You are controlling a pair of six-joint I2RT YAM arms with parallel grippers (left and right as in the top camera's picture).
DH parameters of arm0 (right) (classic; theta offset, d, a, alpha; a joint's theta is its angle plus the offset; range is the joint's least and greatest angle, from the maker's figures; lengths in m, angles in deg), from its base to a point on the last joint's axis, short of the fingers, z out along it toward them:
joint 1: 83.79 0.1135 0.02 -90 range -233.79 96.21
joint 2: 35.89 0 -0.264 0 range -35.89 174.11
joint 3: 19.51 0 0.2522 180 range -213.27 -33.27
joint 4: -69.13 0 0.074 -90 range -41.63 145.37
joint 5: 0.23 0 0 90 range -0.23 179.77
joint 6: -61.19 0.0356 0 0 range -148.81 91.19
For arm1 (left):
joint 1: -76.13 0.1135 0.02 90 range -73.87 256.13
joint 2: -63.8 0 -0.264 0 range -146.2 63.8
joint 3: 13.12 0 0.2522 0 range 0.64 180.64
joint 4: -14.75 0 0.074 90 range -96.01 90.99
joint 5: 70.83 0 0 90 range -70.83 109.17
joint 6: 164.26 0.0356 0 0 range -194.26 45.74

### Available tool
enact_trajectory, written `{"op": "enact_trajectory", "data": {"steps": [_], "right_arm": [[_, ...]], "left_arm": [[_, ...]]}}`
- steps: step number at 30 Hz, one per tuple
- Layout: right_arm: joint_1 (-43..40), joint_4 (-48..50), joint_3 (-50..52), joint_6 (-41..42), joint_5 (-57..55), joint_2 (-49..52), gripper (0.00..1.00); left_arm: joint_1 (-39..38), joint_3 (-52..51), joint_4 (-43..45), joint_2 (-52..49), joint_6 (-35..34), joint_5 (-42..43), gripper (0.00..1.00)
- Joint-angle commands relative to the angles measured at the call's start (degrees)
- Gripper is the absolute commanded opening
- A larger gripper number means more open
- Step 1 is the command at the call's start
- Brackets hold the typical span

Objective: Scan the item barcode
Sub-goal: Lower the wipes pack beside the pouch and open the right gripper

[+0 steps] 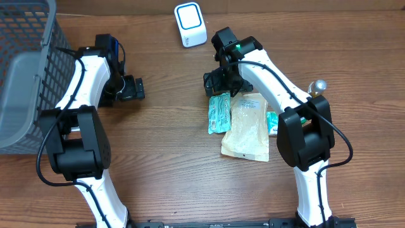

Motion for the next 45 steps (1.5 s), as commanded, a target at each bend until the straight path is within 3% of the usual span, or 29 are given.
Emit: {"op": "enact_trajectory", "data": {"steps": [1,45], "right_arm": [[0.1,1.3,0.2,0.3,-1.1,-0.3,1.0],[0.1,3.4,0.2,0.2,-1.1,-0.3,1.0]], "left_arm": [[0.2,0.8,-0.1,0.5,-0.8,-0.6,1.0],[0.2,0.8,-0.1,0.5,-0.8,-0.6,1.0]]}}
